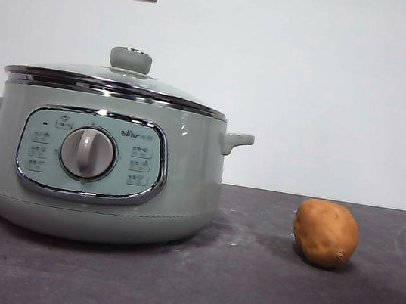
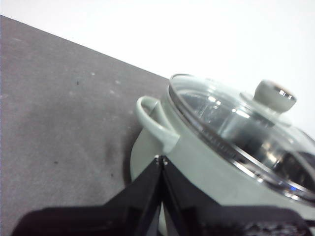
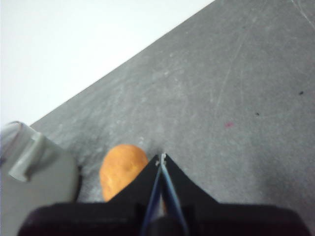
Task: Pick up the potato,open the lid,put the potato in the pot,close the lid
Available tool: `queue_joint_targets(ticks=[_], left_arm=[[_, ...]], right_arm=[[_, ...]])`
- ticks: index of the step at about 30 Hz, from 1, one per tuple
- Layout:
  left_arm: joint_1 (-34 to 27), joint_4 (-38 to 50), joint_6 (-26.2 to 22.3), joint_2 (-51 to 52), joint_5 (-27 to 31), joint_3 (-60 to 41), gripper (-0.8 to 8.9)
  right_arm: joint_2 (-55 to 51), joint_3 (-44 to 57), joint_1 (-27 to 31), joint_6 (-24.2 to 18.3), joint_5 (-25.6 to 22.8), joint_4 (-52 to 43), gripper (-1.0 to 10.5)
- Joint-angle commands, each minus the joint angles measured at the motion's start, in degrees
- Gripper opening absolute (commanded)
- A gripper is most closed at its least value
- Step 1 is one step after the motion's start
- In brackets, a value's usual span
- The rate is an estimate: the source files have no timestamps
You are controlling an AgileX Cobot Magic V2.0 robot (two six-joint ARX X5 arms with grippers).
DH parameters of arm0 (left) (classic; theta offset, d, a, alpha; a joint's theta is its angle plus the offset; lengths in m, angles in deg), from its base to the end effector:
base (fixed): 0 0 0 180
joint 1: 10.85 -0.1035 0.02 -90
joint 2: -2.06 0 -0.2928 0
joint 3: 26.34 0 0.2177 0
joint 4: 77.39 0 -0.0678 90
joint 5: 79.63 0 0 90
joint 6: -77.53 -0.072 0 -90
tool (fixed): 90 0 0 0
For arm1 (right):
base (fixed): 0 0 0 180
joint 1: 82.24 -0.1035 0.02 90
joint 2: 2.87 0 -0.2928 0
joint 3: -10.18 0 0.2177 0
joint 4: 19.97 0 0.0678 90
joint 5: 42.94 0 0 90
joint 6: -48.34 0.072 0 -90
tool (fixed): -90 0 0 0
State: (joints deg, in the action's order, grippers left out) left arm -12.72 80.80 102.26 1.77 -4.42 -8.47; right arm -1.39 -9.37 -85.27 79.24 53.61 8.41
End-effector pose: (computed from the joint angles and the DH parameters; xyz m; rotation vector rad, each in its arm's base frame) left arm 0.0723 -0.0160 0.1606 -0.4403 0.1207 -0.2062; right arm 0.0708 0.0120 0.1537 0.5421 0.2207 0.1142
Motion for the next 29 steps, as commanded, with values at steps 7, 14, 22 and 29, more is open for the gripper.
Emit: queue_joint_targets(ticks=[7,14,22,29], left_arm=[[-0.09,-7.32,-0.68,-5.68,-0.20,13.59,-0.06],[-0.07,-9.51,-10.47,-18.99,-1.36,28.22,-0.07],[-0.07,-19.21,-16.17,-37.20,-10.51,47.50,-0.06],[0.07,-21.81,-16.20,-49.55,-24.65,55.32,-0.03]], right_arm=[[8.22,-13.20,-0.09,-6.69,0.87,4.48,-0.2],[21.66,-26.82,-0.09,-11.15,1.09,5.35,-0.2],[38.69,-43.80,-0.09,-16.63,10.36,10.21,-0.2],[50.10,-50.31,-0.09,-20.39,25.42,14.75,0.1]])
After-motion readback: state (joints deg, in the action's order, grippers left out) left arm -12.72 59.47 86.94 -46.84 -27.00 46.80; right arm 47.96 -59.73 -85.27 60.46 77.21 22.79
